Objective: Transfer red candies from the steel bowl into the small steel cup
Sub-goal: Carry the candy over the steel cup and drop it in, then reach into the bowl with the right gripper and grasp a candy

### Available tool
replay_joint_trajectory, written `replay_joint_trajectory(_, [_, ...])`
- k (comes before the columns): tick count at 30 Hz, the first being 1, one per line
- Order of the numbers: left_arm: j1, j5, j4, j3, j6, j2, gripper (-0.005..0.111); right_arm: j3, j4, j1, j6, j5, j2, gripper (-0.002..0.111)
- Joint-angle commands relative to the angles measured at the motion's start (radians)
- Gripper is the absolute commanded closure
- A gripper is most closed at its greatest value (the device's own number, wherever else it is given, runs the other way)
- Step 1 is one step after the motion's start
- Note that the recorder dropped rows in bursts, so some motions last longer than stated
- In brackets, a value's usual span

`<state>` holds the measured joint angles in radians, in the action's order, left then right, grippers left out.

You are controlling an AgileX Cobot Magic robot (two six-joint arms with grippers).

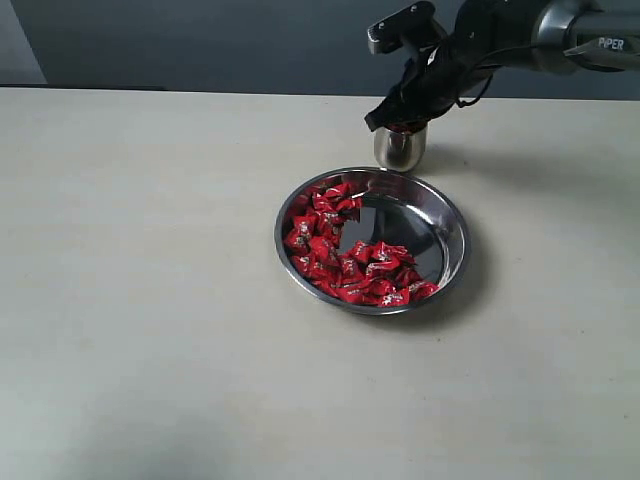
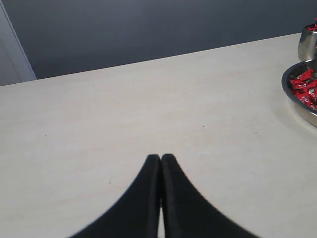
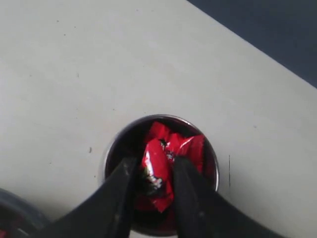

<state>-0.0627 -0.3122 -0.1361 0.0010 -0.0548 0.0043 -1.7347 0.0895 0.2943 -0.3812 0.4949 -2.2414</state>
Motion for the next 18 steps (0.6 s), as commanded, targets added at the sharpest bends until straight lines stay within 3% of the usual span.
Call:
replay_joint_trajectory(1, [-0.010,0.004,0.000,-0.001,-0.006,-0.004,0.106,-0.006,-0.011,-0.007,0.004,0.011,0.014,0.082])
replay_joint_trajectory(7, [-0.010,0.004,0.000,-0.001,-0.006,-0.004,0.106,-0.006,-0.011,-0.007,0.004,0.010,0.014,0.082])
replay_joint_trajectory(13, [-0.010,0.004,0.000,-0.001,-0.006,-0.004,0.106,-0.006,-0.011,-0.007,0.004,0.006,0.014,0.063])
replay_joint_trajectory(18, [-0.010,0.004,0.000,-0.001,-0.006,-0.004,0.106,-0.006,-0.014,-0.007,0.004,-0.012,0.014,0.062])
